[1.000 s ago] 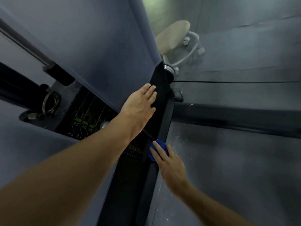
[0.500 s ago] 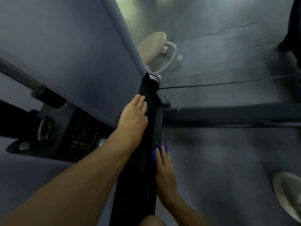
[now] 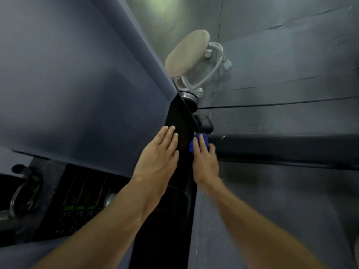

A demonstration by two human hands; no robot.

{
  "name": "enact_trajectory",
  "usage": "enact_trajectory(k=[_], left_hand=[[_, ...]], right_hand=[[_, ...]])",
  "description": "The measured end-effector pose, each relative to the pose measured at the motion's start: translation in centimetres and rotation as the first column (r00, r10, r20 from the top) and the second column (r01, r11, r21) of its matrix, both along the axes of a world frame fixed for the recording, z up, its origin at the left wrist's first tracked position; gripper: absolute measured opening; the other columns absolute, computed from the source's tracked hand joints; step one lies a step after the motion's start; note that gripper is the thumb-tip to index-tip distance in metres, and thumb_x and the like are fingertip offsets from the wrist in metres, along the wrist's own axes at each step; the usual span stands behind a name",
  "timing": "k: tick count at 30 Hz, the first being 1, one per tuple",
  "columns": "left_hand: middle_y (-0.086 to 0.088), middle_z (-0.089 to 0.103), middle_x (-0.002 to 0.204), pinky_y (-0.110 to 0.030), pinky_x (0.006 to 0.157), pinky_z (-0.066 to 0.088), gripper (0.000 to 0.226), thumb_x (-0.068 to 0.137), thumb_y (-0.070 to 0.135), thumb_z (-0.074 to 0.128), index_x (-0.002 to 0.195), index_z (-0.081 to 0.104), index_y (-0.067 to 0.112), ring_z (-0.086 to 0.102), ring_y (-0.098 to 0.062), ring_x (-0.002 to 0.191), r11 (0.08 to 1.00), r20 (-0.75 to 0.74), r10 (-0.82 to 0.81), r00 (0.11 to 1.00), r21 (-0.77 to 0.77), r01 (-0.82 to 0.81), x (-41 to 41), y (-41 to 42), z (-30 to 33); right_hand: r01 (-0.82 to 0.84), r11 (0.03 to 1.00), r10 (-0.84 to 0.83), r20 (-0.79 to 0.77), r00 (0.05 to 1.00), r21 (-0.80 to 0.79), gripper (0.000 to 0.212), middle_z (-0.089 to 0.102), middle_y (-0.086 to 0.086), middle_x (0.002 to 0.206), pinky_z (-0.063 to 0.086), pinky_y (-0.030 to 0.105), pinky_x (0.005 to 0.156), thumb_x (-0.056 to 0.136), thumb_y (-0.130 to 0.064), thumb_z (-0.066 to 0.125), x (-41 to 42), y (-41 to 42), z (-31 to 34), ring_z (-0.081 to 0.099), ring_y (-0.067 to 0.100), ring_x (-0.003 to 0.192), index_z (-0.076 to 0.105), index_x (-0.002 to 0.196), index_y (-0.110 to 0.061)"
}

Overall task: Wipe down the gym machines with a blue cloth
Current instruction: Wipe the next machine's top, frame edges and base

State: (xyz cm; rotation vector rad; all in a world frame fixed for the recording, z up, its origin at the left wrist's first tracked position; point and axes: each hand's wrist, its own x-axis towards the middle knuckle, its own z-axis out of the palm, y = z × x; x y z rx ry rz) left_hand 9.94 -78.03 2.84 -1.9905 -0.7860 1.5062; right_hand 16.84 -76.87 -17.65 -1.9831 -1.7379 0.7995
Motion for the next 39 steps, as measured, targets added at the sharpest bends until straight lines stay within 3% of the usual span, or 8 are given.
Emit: enact_trajectory(k=[8, 13, 19, 24, 28, 32, 35, 39], left_hand=[[-0.019, -0.017, 0.171, -0.052, 0.128, -0.012, 0.102, 0.096, 0.08, 0.032, 0.166, 0.0, 0.014, -0.021, -0.039, 0.157, 0.999, 0.032, 0.05, 0.998, 0.006, -0.05, 1.4, 2.2, 1.5], [-0.021, -0.025, 0.167, -0.056, 0.125, -0.017, 0.074, 0.107, 0.062, 0.012, 0.164, -0.008, 0.02, -0.027, -0.041, 0.154, 0.994, 0.033, -0.025, 0.999, 0.111, 0.021, 1.6, 4.5, 3.4], [-0.029, -0.031, 0.162, -0.058, 0.123, -0.019, 0.071, 0.108, 0.052, 0.004, 0.161, -0.017, 0.01, -0.03, -0.046, 0.151, 0.991, 0.051, -0.089, 0.995, 0.1, 0.084, 1.0, 4.5, 3.5], [-0.031, -0.036, 0.159, -0.059, 0.116, -0.028, 0.071, 0.108, 0.051, 0.002, 0.158, -0.023, 0.007, -0.035, -0.048, 0.148, 0.993, 0.062, -0.068, 0.996, 0.102, 0.062, 1.0, 4.6, 3.4], [-0.031, -0.037, 0.158, -0.058, 0.113, -0.03, 0.071, 0.109, 0.049, 0.003, 0.156, -0.025, 0.005, -0.036, -0.048, 0.147, 0.995, 0.065, -0.041, 0.997, 0.089, 0.035, 1.6, 4.9, 3.1], [-0.03, -0.038, 0.157, -0.057, 0.113, -0.03, 0.072, 0.109, 0.047, 0.004, 0.155, -0.026, 0.002, -0.038, -0.046, 0.147, 0.997, 0.1, -0.001, 0.995, 0.076, -0.006, 1.9, 5.6, 3.0], [-0.028, -0.039, 0.157, -0.055, 0.115, -0.029, 0.072, 0.11, 0.045, 0.006, 0.155, -0.026, -0.001, -0.038, -0.043, 0.147, 0.996, 0.111, 0.023, 0.994, 0.078, -0.032, 2.5, 6.0, 3.4], [-0.024, -0.04, 0.159, -0.054, 0.117, -0.029, 0.074, 0.11, 0.044, 0.007, 0.153, -0.029, -0.003, -0.039, -0.04, 0.148, 0.989, 0.154, 0.006, 0.988, 0.142, -0.028, 3.4, 7.5, 5.5]], right_hand=[[-0.004, 0.998, -0.007, -0.193, 0.981, -0.057, 0.098, -0.015, -0.01, 0.171, 0.029, 0.035, 0.123, 0.09, 0.016, 0.049, -1.6, -5.3, -0.3, 0.006, 0.029, 0.156, -0.003, 0.164, -0.021], [0.099, 0.994, -0.107, -0.199, 0.974, -0.054, 0.09, -0.009, -0.002, 0.172, 0.028, 0.038, 0.124, 0.094, 0.01, 0.052, -1.2, 0.6, 0.0, 0.012, 0.03, 0.154, 0.004, 0.165, -0.017], [0.165, 0.986, -0.164, -0.258, 0.952, -0.02, 0.092, 0.006, 0.006, 0.172, 0.037, 0.047, 0.117, 0.086, 0.012, 0.062, -1.3, 2.0, -0.5, 0.023, 0.037, 0.152, 0.018, 0.163, -0.012], [0.209, 0.978, -0.199, -0.439, 0.876, -0.026, 0.09, 0.005, 0.005, 0.172, 0.013, 0.037, 0.128, 0.092, 0.01, 0.058, 0.8, 6.5, 0.8, 0.009, 0.027, 0.156, 0.01, 0.164, -0.015], [0.251, 0.967, -0.198, -0.505, 0.84, 0.04, 0.09, 0.017, 0.008, 0.169, 0.02, 0.041, 0.128, 0.087, 0.017, 0.059, 0.9, 7.1, 2.1, 0.015, 0.025, 0.155, 0.018, 0.163, -0.01], [0.307, 0.938, -0.136, -0.637, 0.759, 0.164, 0.092, 0.023, 0.006, 0.168, 0.014, 0.017, 0.124, 0.085, 0.018, 0.063, 0.0, 5.7, 3.0, 0.019, 0.016, 0.156, 0.021, 0.162, -0.01], [0.301, 0.952, -0.177, -0.711, 0.681, 0.051, 0.091, 0.024, 0.004, 0.167, 0.019, 0.021, 0.124, 0.086, 0.021, 0.058, 0.5, 6.4, 2.7, 0.021, 0.015, 0.154, 0.022, 0.162, -0.013], [0.267, 0.955, -0.266, -0.768, 0.582, -0.129, 0.067, 0.034, 0.001, 0.161, 0.028, 0.019, 0.114, 0.098, 0.011, 0.047, 2.5, 8.4, 2.6, 0.037, 0.016, 0.145, 0.035, 0.158, -0.015]])
